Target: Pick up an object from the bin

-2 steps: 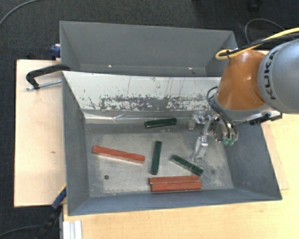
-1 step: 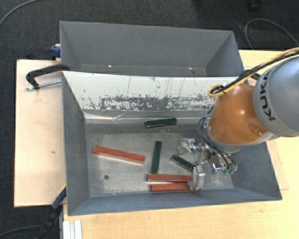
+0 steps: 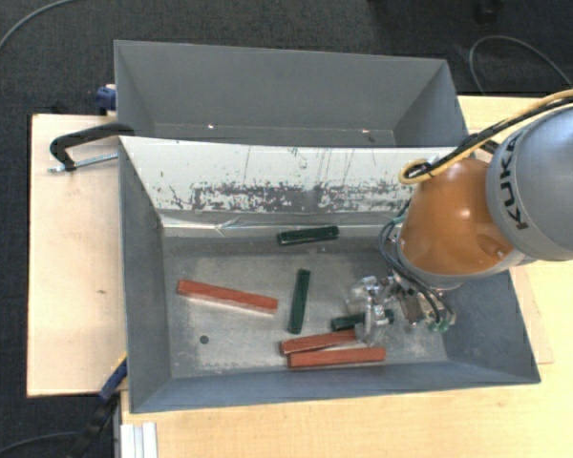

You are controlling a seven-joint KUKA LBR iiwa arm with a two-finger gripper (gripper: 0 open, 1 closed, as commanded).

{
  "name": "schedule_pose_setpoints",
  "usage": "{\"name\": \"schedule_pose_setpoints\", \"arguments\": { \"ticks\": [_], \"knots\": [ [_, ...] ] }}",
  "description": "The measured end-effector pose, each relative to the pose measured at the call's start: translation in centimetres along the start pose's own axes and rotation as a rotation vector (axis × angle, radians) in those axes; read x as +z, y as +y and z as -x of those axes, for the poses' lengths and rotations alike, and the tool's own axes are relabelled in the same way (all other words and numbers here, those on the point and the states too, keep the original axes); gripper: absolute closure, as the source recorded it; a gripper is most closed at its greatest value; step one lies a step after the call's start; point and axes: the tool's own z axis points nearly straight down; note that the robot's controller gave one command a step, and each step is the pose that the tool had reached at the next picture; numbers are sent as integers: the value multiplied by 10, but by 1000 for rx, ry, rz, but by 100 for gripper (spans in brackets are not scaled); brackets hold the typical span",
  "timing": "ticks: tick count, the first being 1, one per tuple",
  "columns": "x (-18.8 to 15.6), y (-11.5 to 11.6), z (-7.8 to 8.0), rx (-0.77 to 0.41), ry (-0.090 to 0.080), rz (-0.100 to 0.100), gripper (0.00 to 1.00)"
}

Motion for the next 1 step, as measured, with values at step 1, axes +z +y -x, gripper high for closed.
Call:
{"name": "schedule_pose_setpoints", "arguments": {
  "ticks": [1],
  "knots": [
    [-140, -24, 6, -25, -10, -4, 100]
  ]
}}
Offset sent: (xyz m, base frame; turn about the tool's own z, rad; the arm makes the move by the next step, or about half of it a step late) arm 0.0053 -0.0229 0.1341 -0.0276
